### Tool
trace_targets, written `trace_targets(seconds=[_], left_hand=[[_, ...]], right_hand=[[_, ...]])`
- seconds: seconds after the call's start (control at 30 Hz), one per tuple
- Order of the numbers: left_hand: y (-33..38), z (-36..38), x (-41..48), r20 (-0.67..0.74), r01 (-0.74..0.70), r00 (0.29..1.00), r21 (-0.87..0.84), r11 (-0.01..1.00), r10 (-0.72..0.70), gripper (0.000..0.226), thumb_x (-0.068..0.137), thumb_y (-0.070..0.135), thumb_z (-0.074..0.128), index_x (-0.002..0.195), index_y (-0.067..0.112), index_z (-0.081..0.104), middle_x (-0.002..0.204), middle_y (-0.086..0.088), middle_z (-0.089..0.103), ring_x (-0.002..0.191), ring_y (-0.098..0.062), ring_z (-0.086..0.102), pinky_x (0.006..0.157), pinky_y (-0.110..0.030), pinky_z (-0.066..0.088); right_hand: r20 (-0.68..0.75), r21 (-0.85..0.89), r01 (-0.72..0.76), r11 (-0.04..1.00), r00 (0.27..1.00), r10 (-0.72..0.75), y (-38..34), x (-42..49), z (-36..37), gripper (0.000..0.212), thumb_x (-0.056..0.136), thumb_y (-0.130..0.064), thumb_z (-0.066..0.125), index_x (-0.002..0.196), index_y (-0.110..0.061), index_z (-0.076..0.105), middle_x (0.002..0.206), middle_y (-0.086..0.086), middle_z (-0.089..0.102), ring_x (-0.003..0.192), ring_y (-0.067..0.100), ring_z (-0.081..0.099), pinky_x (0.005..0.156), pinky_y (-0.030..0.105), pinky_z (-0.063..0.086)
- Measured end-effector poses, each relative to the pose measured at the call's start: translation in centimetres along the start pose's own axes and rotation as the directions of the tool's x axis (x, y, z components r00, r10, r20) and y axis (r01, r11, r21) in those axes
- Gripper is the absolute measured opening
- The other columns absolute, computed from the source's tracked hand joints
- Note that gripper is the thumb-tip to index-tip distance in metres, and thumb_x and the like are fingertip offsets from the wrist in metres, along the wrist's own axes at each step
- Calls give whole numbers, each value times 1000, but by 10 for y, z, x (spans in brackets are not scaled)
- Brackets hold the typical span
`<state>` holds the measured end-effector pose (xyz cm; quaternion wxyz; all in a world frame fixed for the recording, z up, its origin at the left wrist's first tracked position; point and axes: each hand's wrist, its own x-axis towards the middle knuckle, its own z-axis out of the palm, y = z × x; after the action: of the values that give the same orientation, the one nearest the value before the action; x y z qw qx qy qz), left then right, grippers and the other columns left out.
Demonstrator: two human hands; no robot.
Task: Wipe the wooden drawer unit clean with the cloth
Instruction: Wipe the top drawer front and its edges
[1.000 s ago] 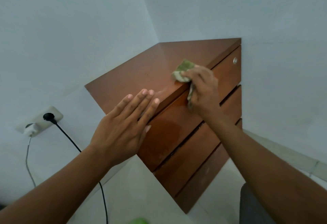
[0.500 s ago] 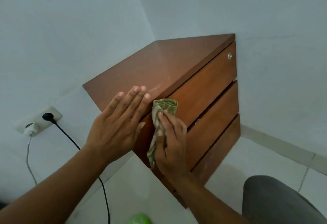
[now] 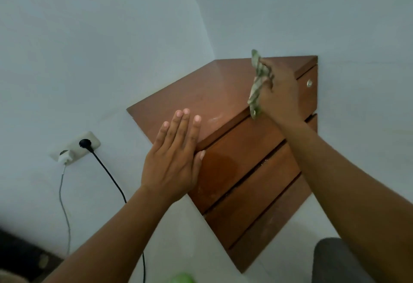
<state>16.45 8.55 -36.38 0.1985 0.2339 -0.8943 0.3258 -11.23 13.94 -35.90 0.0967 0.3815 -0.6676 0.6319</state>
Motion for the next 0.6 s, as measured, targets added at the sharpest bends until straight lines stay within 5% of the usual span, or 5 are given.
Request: trace_targets(seconds=[0.1,0.2,0.33,0.43,0.6], left_hand=[[0,2,-1,0,2,1000,25,1000,-2,71,105,47,29,160,5,12,167,-18,10,156,-29,6,126,-47,13],[-2,2,0,-1,-13,1000,40,999,14,72,106,48,27,159,2,13,167,-19,11,156,-30,8,126,-48,16],[-3,1,0,-11,-24,1000,56,998,24,74,105,49,30,158,0,14,166,-20,12,156,-31,9,126,-48,16],[-5,2,0,-14,-29,999,45,999,30,74,105,49,29,158,0,14,166,-20,12,156,-31,9,125,-49,19],[-4,4,0,-28,-31,999,51,998,33,73,105,49,30,159,1,14,166,-20,11,156,-31,8,125,-49,18]], right_hand=[[552,-317,144,937,832,58,-14,51,8,38,101,-15,45,133,-28,61,126,5,67,94,17,62,78,27,49],[752,-348,401,848,659,-2,-29,43,24,34,101,-28,46,129,-34,65,130,4,66,105,21,61,84,31,49],[741,-62,476,877,611,-278,-38,-4,20,31,101,-20,49,120,-34,69,119,3,71,89,19,67,77,40,58],[630,112,487,866,639,-441,-34,-40,-2,32,96,-2,56,115,-22,72,114,6,72,89,14,67,72,30,57],[569,188,485,854,655,-497,-12,-99,-31,38,88,10,58,114,-15,70,119,3,67,104,14,65,83,29,60]])
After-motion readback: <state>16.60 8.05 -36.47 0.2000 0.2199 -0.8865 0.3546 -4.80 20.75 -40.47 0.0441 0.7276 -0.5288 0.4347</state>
